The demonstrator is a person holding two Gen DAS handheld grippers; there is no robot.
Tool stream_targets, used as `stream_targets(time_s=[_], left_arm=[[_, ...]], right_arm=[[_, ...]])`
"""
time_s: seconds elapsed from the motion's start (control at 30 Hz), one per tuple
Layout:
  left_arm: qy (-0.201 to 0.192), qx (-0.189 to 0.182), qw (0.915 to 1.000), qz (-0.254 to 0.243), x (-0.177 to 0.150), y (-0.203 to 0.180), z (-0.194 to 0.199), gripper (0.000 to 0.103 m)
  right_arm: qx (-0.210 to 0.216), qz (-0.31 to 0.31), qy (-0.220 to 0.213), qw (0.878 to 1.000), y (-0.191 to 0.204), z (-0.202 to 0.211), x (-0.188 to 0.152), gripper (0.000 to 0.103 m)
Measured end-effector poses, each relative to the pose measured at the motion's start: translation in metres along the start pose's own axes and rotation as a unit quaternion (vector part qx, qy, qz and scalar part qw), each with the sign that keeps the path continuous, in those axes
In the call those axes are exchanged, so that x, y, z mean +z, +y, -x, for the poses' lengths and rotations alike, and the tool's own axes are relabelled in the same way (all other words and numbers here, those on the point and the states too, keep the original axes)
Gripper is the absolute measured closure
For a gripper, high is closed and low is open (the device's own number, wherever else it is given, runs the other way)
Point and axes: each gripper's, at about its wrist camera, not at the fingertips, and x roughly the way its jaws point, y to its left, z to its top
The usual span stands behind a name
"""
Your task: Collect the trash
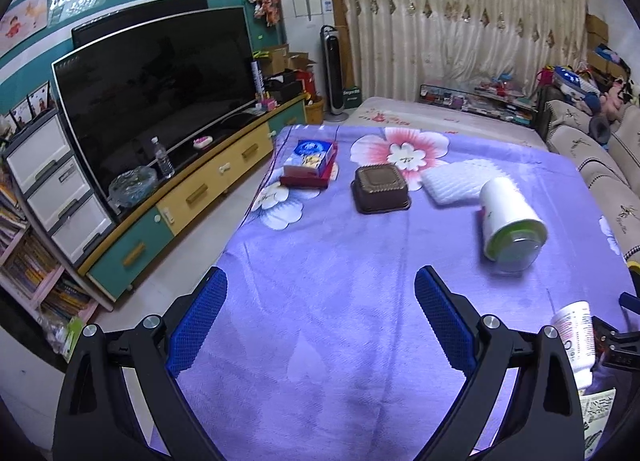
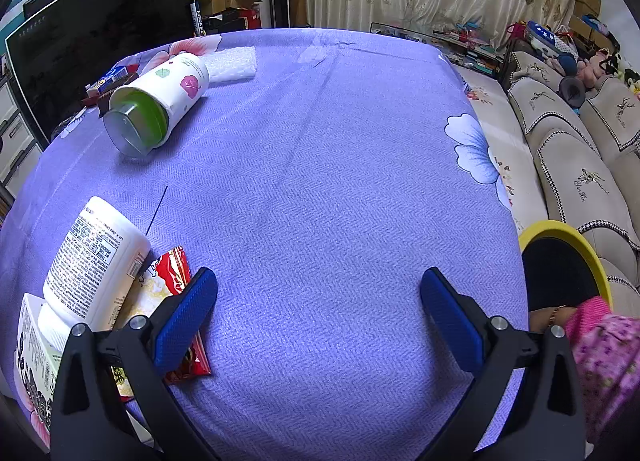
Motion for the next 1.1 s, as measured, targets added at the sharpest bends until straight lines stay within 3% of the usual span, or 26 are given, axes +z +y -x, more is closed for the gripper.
stream_targets(time_s=[0.17,0.4,0.7,0.83,1.1], left_arm=[[0.016,0.008,0.9998,-0.01,-0.003,0.0,-0.013,0.009],[0.011,-0.008,0.9999,0.004,-0.002,0.006,-0.016,0.009],[-0.034,-0.059,0.9977,0.003,-0.005,0.015,0.021,0.009],[-0.055,-0.06,0.9967,-0.008,-0.011,0.024,0.042,0.009],[-0.053,-0.064,0.9963,0.018,-0.026,0.055,0.06,0.009]], right_arm=[[0.0,0.0,0.0,1.0,0.0,0.0,0.0,0.005],[0.0,0.0,0.0,1.0,0.0,0.0,0.0,0.005],[0.0,0.0,0.0,1.0,0.0,0.0,0.0,0.005],[0.0,0.0,0.0,1.0,0.0,0.0,0.0,0.005],[0.0,0.0,0.0,1.0,0.0,0.0,0.0,0.005]])
